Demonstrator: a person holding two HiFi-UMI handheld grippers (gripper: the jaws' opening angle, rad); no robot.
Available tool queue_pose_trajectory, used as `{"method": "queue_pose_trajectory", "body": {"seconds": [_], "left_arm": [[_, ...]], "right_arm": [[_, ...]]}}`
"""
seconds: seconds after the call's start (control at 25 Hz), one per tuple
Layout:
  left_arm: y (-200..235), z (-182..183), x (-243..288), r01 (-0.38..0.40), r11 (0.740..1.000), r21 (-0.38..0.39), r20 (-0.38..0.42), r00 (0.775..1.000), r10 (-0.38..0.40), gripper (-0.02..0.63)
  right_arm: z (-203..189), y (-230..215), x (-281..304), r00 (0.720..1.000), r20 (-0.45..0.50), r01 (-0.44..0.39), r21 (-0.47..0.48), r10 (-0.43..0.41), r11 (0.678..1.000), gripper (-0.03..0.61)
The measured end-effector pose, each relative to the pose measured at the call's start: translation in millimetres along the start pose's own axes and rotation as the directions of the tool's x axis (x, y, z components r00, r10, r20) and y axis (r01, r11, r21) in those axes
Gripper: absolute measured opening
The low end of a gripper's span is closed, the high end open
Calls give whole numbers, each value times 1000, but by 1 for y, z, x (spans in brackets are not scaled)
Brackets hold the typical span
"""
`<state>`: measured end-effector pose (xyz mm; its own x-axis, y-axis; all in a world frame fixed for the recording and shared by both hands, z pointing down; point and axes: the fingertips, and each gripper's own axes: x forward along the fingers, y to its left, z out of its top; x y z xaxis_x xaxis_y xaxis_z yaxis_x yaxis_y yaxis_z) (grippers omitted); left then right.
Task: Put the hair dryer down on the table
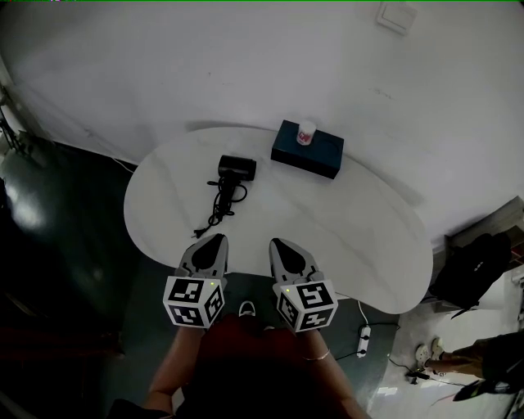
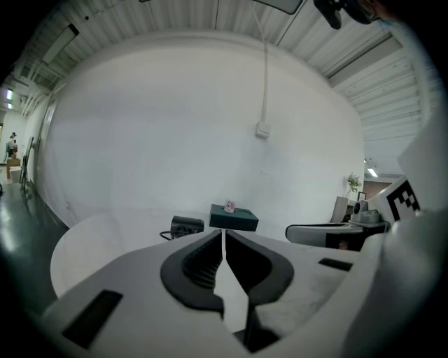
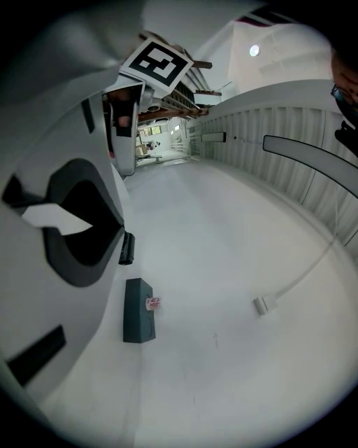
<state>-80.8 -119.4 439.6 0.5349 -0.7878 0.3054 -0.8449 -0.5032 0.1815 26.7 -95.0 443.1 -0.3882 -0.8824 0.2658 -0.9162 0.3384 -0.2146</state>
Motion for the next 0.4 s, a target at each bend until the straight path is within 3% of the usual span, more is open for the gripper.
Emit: {"method": "queue_pose_trajectory", "body": {"seconds": [0.4], "left_arm": [[-31,-6,-32,-46,999,14,12,999,46,37]], "right_arm": [[-2,-4,-44,999,25,-20,-17,21,1000,15]]}}
